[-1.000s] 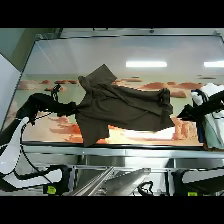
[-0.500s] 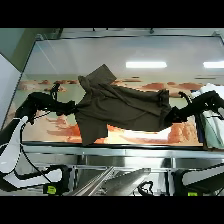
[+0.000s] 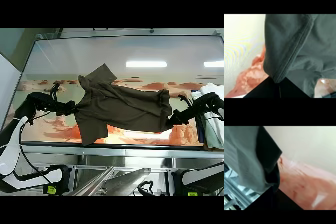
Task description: Fold the shirts.
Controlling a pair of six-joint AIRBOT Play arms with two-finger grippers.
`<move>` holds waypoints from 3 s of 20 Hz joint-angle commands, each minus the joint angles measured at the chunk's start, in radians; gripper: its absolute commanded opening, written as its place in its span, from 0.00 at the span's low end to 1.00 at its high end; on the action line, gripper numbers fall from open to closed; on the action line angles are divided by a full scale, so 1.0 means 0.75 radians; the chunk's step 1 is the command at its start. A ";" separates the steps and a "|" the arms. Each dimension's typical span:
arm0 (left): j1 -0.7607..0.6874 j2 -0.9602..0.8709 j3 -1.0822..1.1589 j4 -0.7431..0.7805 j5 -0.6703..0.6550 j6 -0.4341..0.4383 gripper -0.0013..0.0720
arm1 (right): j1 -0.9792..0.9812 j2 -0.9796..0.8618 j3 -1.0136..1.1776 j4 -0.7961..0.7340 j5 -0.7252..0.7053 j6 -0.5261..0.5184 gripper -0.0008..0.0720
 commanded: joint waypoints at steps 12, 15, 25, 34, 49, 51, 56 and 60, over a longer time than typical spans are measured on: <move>0.005 1.116 1.165 -0.045 -0.560 -0.260 0.04 | -0.125 1.281 1.240 0.409 0.764 -0.069 0.05; 0.004 1.138 1.299 0.293 -0.498 -0.375 0.04 | -0.124 1.356 1.239 0.285 0.764 -0.068 0.05; -0.017 0.527 1.092 0.118 0.019 -0.305 0.04 | -0.067 1.101 0.688 0.395 0.444 -0.009 0.05; -0.231 -0.287 0.437 0.105 -0.426 -0.166 0.04 | 0.144 0.473 -0.087 0.408 1.084 -0.169 0.05; -0.137 -0.750 1.314 0.149 -0.233 -0.203 0.04 | 0.118 -0.132 0.690 0.253 0.666 0.184 0.05; -0.138 -0.754 1.296 0.309 -0.122 -0.250 0.04 | 0.129 -0.132 0.682 0.127 0.574 0.213 0.05; -0.138 -0.754 1.120 0.457 -0.158 -0.278 0.04 | 0.168 -0.136 0.567 0.001 0.614 0.265 0.05; -0.131 -0.754 1.035 0.457 -0.246 -0.278 0.04 | 0.201 -0.137 0.509 0.001 0.735 0.266 0.05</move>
